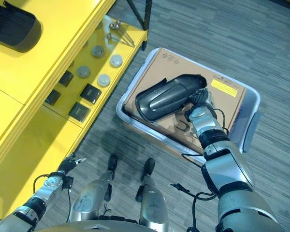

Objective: Move parts from the plastic box to the shelf.

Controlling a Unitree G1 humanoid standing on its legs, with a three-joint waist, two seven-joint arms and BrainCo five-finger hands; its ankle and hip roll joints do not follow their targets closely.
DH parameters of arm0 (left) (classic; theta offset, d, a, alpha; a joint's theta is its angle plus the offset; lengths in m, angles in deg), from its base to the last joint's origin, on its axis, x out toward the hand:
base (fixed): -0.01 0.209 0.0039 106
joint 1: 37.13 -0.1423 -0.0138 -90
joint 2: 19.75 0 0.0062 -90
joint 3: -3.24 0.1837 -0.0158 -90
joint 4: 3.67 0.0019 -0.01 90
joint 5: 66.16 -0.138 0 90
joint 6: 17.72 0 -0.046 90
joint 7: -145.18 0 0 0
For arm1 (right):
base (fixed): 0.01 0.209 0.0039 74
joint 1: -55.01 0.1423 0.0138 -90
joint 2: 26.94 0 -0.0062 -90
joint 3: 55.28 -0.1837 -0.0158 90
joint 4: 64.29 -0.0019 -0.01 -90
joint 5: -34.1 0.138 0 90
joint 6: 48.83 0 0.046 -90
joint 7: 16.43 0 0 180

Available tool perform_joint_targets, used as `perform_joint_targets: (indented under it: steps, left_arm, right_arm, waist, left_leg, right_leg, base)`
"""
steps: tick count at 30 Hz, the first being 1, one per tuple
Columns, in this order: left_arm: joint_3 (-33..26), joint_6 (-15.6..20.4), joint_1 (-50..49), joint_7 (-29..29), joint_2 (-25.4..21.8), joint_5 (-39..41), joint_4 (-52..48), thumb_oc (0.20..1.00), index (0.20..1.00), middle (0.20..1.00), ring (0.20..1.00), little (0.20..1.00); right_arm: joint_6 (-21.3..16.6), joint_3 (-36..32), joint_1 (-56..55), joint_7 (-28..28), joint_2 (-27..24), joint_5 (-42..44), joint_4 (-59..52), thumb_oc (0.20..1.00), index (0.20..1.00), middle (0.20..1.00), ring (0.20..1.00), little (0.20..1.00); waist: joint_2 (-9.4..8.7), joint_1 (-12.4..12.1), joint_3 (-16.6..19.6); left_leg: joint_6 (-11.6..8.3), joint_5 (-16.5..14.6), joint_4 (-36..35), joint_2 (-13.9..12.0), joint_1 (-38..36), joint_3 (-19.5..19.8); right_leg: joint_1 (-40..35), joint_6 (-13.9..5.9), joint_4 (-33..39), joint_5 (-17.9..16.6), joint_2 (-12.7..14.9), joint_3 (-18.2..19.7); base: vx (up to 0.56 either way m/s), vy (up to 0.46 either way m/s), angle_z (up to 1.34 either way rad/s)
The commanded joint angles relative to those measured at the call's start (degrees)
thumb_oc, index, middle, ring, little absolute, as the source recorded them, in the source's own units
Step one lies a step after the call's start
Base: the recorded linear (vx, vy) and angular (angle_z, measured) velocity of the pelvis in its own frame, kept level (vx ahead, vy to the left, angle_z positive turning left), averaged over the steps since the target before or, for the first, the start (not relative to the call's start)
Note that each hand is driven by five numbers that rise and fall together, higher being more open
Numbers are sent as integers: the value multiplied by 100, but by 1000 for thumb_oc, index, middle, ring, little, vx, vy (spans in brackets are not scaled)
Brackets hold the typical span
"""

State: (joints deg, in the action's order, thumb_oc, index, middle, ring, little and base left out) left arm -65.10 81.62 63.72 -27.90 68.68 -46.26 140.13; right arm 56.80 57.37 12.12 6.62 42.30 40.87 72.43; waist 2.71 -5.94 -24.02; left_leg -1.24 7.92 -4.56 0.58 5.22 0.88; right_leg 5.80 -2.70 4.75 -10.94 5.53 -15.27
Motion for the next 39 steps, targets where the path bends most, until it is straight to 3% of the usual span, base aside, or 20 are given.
perform_joint_targets:
  steps: [1,3,4,5,6,11,19,26,30,39]
  left_arm:
    - [87,210,-52,165,-195,-141,-473,1000,1000,1000,1000,1000]
    - [-15,185,-165,201,-312,-171,-915,1000,1000,1000,1000,1000]
    - [-39,128,-185,200,-340,-154,-1014,1000,1000,1000,1000,1000]
    - [-53,92,-210,194,-362,-143,-1068,1000,1000,1000,1000,1000]
    - [-113,26,-276,170,-388,-124,-1176,1000,1000,1000,1000,1000]
    - [-162,-148,-494,65,-372,-218,-1244,1000,1000,1000,1000,1000]
    - [-98,-139,-738,139,13,-467,-570,1000,1000,1000,1000,1000]
    - [49,15,-525,151,88,-366,-91,1000,1000,1000,1000,1000]
    - [134,25,-449,92,134,-317,89,1000,1000,1000,1000,1000]
    - [232,68,-349,-65,202,-273,316,1000,1000,1000,1000,1000]
  right_arm:
    - [-537,14,-379,442,-538,-534,-642,200,200,200,200,200]
    - [-885,-203,-761,678,-645,-761,-1143,200,200,200,200,200]
    - [-862,-259,-844,717,-670,-838,-1316,200,200,200,200,200]
    - [-841,-308,-926,724,-684,-893,-1446,338,338,338,338,338]
    - [-874,-424,-1125,725,-700,-955,-1713,1000,1000,1000,1000,1000]
    - [-730,-608,-1486,569,-611,-731,-2051,1000,1000,1000,1000,1000]
    - [-430,-559,-2035,698,186,-244,-1938,1000,1000,1000,1000,1000]
    - [-528,-412,-1413,1466,467,28,-1247,1000,1000,1000,1000,1000]
    - [-304,-344,-1029,1792,569,145,-1090,1000,1000,1000,1000,1000]
    - [305,101,-627,1521,681,-98,-658,1000,1000,1000,1000,1000]
  waist:
    - [-184,-26,456]
    - [-238,5,629]
    - [-251,19,683]
    - [-262,22,724]
    - [-279,50,830]
    - [-315,78,1038]
    - [-303,148,1045]
    - [-219,52,900]
    - [-142,-21,850]
    - [-88,-107,752]
  left_leg:
    - [-136,-354,-44,-138,56,-251]
    - [-128,-409,-44,-147,-102,-281]
    - [-127,-427,-44,-148,-143,-294]
    - [-124,-443,-44,-148,-183,-301]
    - [-107,-486,-44,-149,-285,-323]
    - [-73,-586,-44,-156,-496,-396]
    - [-51,-648,-44,-183,-552,-484]
    - [-41,-599,-44,-151,-355,-396]
    - [-23,-562,-44,-91,-257,-285]
    - [10,-547,-44,-30,-163,-252]
  right_leg:
    - [-453,-256,6,683,131,-66]
    - [-604,-265,18,707,131,-65]
    - [-640,-272,23,710,131,-65]
    - [-676,-276,25,716,131,-61]
    - [-758,-281,25,735,132,-52]
    - [-925,-277,25,790,110,-4]
    - [-945,-293,25,823,92,99]
    - [-811,-279,25,816,125,39]
    - [-763,-261,25,815,159,-33]
    - [-678,-254,25,775,214,-81]
  base:
    - [45,-37,-15]
    - [72,-50,-8]
    - [82,-41,-2]
    - [119,-16,-4]
    - [141,-9,-6]
    - [101,-5,-13]
    - [14,17,-8]
    - [-71,38,-1]
    - [-38,66,12]
    - [8,43,4]
